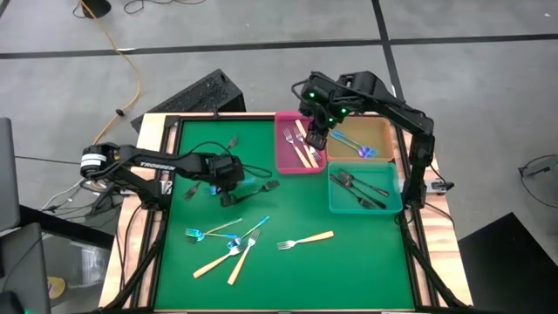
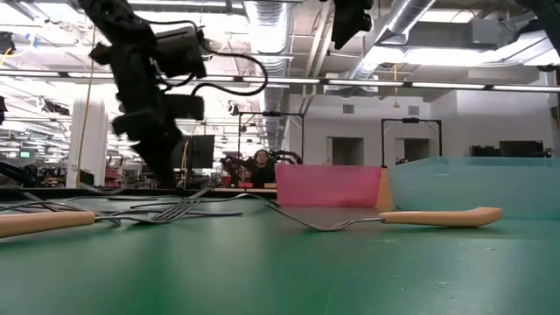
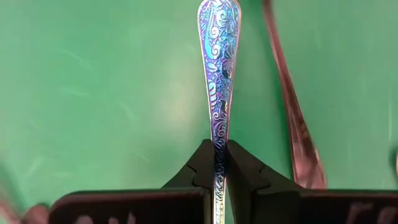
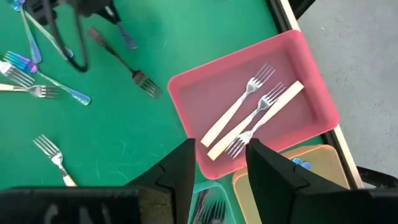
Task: Sort silverware by color (type)
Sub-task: Put the blue fork into the orange bin
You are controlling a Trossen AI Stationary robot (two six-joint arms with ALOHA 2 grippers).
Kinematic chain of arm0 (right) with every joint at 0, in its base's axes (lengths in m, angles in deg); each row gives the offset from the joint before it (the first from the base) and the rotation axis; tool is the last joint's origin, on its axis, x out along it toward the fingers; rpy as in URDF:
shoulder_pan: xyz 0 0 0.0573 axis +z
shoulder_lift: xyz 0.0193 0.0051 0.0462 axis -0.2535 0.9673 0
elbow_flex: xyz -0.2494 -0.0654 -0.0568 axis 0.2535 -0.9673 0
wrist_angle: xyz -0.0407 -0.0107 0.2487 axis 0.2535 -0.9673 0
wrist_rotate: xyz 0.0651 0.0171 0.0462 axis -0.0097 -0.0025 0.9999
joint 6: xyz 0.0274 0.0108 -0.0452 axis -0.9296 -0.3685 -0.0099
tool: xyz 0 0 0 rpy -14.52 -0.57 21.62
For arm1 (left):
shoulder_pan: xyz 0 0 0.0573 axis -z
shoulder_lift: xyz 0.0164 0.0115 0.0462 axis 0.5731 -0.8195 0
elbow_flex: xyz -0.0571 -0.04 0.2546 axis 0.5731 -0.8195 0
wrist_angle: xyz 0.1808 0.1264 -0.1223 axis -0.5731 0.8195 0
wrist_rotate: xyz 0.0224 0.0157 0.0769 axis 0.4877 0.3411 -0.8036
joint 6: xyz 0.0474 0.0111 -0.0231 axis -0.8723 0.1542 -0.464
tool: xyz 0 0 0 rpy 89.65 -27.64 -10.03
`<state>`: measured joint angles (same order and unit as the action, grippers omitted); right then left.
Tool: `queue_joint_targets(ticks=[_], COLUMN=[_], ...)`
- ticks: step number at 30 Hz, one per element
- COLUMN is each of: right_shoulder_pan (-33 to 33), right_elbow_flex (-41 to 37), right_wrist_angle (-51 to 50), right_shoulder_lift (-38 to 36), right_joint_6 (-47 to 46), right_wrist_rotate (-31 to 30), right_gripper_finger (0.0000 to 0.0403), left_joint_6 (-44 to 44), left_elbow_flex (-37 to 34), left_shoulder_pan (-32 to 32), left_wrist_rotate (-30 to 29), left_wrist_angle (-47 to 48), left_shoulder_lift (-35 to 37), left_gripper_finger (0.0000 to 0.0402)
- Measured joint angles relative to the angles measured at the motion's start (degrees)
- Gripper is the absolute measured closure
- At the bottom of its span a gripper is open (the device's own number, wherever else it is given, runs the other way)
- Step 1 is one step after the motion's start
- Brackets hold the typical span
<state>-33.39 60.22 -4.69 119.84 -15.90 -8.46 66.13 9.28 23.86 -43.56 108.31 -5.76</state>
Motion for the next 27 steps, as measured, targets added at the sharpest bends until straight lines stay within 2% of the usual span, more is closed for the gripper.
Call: queue_joint_targets(ticks=[5,14,18,21,27], right_shoulder_pan=[1.0,3.8,5.4,6.8,8.5], right_elbow_flex=[0.0,0.0,0.0,0.0,0.0], right_wrist_angle=[0.0,-0.1,0.2,2.1,6.6], right_shoulder_lift=[0.0,0.0,0.0,0.0,-1.4], right_joint_6=[-3.0,-6.7,-6.7,-6.7,-6.7], right_wrist_rotate=[0.0,-3.2,-4.8,-4.8,-5.3], right_gripper_finger=[0.0241,0.0241,0.0241,0.0241,0.0241], left_joint_6=[10.9,20.1,17.1,15.4,13.9], left_elbow_flex=[5.3,14.6,17.7,18.9,19.1], left_shoulder_pan=[0.0,-1.3,-1.9,-1.9,-2.8], left_wrist_rotate=[-5.9,-10.6,-10.5,-7.8,-6.9], left_wrist_angle=[1.4,3.4,1.2,-2.3,-13.5], left_shoulder_lift=[0.1,0.2,0.2,0.4,5.2], left_gripper_finger=[0.0400,0.0401,0.0400,0.0396,0.0398])
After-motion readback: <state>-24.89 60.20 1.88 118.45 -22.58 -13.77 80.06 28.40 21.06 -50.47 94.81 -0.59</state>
